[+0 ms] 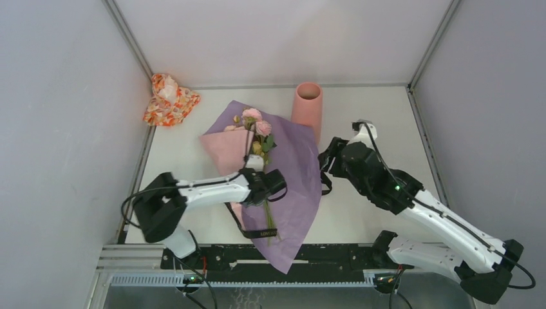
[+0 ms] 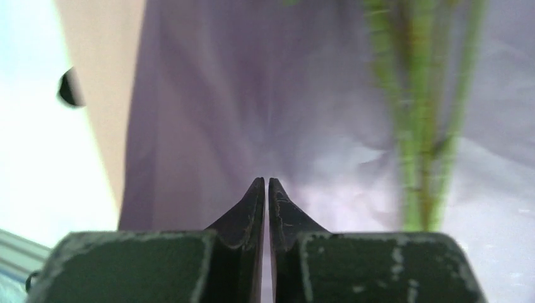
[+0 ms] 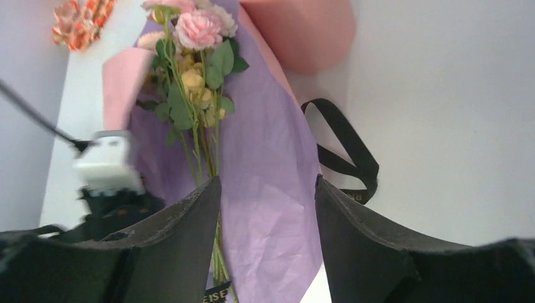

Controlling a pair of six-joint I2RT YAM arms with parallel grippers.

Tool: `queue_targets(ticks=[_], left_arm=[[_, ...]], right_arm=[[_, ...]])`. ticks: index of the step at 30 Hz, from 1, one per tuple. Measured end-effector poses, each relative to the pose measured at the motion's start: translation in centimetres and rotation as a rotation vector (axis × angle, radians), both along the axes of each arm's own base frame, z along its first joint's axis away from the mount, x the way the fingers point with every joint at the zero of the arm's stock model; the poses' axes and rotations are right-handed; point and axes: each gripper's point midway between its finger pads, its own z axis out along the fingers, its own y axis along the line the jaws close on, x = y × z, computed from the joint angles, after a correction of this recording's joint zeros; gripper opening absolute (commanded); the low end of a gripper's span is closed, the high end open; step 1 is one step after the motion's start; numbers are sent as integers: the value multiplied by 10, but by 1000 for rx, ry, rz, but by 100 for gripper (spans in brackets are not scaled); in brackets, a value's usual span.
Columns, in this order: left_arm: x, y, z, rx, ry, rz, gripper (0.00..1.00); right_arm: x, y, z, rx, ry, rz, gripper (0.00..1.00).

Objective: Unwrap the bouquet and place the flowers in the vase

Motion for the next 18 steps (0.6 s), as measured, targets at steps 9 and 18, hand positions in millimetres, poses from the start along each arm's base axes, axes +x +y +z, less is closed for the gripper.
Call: queue_targets(ticks=[9,18], left_arm=[[-35,78,23,-170,-145,254,13],[-53,125,17,-344,-230,469,8]], right_arm=[[11,57,-33,-102,110,153,64],[44,141,-37,-174,174,311,43]])
